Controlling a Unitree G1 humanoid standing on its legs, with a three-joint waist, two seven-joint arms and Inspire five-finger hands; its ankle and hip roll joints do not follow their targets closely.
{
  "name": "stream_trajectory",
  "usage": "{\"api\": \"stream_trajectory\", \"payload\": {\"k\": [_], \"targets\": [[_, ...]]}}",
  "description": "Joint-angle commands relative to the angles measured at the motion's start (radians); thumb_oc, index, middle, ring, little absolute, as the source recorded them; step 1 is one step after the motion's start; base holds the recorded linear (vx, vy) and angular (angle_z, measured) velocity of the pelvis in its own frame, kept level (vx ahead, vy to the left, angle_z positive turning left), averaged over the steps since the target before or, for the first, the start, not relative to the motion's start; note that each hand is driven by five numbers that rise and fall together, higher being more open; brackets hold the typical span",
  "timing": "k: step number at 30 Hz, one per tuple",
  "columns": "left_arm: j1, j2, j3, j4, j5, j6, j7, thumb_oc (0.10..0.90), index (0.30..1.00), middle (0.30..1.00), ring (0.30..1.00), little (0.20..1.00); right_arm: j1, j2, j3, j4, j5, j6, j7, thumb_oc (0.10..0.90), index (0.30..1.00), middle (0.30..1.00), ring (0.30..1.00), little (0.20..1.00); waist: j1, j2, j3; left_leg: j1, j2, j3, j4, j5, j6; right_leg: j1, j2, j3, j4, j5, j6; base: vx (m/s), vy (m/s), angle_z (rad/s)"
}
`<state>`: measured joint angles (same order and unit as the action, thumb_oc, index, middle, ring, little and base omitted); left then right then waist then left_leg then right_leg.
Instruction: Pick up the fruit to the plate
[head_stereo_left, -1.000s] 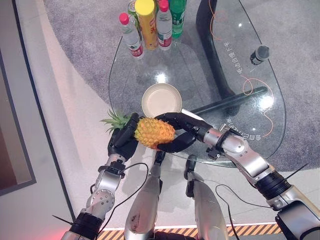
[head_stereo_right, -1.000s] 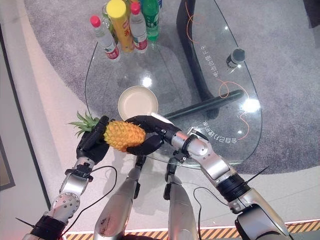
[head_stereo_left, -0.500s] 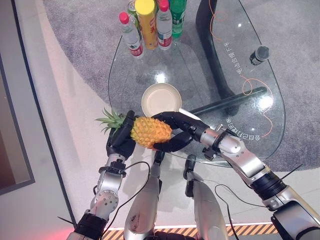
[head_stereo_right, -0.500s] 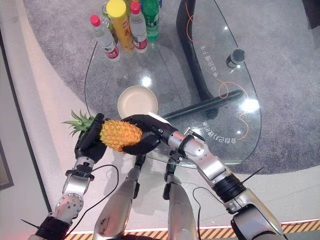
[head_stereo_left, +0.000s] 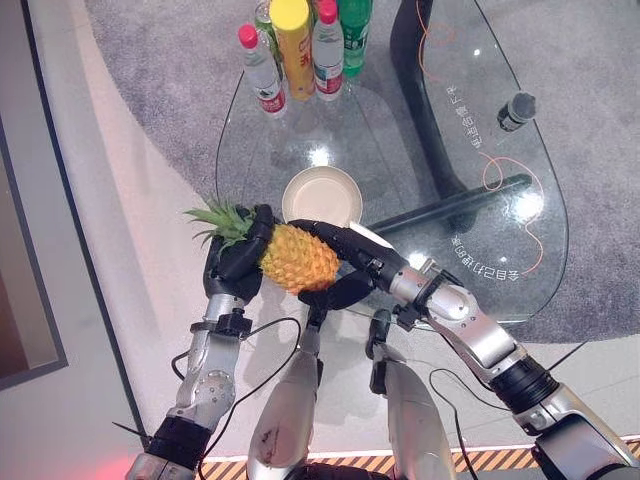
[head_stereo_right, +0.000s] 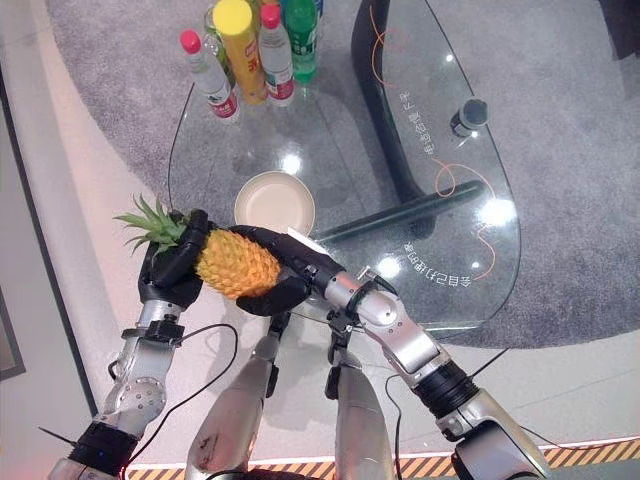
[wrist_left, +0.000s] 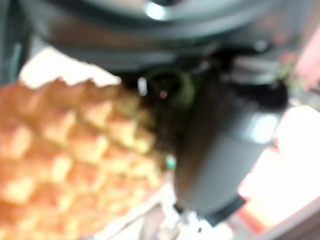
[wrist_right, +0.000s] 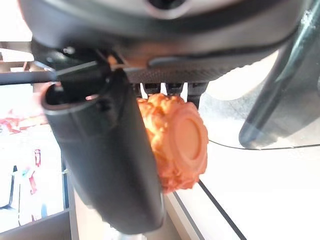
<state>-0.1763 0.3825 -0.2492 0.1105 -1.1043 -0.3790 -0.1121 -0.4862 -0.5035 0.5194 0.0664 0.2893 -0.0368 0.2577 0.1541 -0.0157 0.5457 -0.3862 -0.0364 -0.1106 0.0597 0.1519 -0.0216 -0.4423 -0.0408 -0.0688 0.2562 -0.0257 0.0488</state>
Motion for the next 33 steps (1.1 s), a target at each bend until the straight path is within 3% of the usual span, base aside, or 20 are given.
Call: {"api": "stream_trajectory", "payload": {"k": [1, 24, 33], "targets": [[-0.064, 0.001, 0.031, -0.171, 0.066, -0.106, -0.043, 0.1, 0.3, 0.3, 0.3, 0.2, 0.0, 0.018, -0.047, -0.149, 0.022, -0.09, -0.045, 0.8, 0.9, 0.9, 0.9, 0.9, -0.032, -0.029, -0.026, -0.005, -0.086, -0.02, 0.152, -0.168, 0.042, 0.062, 0.001, -0.027, -0.061, 0.049, 0.041, 0.0, 0.0, 0.0], [-0.07, 0.095, 0.155, -0.094, 0.458, -0.25, 0.224, 0.1, 0.3, 0.3, 0.3, 0.2, 0.216, -0.071, -0.261, -0.137, -0.013, -0.124, -0.111, 0.8, 0.9, 0.9, 0.9, 0.9, -0.092, -0.02, -0.026, 0.003, -0.07, 0.023, 0.167, -0.176, 0.034, 0.057, -0.007, -0.007, -0.03, 0.027, 0.048, 0.01, 0.015, -0.05], [-0.094, 0.112, 0.171, -0.069, 0.558, -0.33, 0.348, 0.1, 0.3, 0.3, 0.3, 0.2, 0.23, -0.075, -0.254, -0.127, 0.009, -0.1, -0.057, 0.8, 0.9, 0.9, 0.9, 0.9, -0.1, -0.022, -0.026, -0.017, -0.069, 0.028, 0.179, -0.175, 0.028, 0.04, -0.005, -0.002, -0.018, 0.021, 0.048, 0.0, 0.001, 0.0]]}}
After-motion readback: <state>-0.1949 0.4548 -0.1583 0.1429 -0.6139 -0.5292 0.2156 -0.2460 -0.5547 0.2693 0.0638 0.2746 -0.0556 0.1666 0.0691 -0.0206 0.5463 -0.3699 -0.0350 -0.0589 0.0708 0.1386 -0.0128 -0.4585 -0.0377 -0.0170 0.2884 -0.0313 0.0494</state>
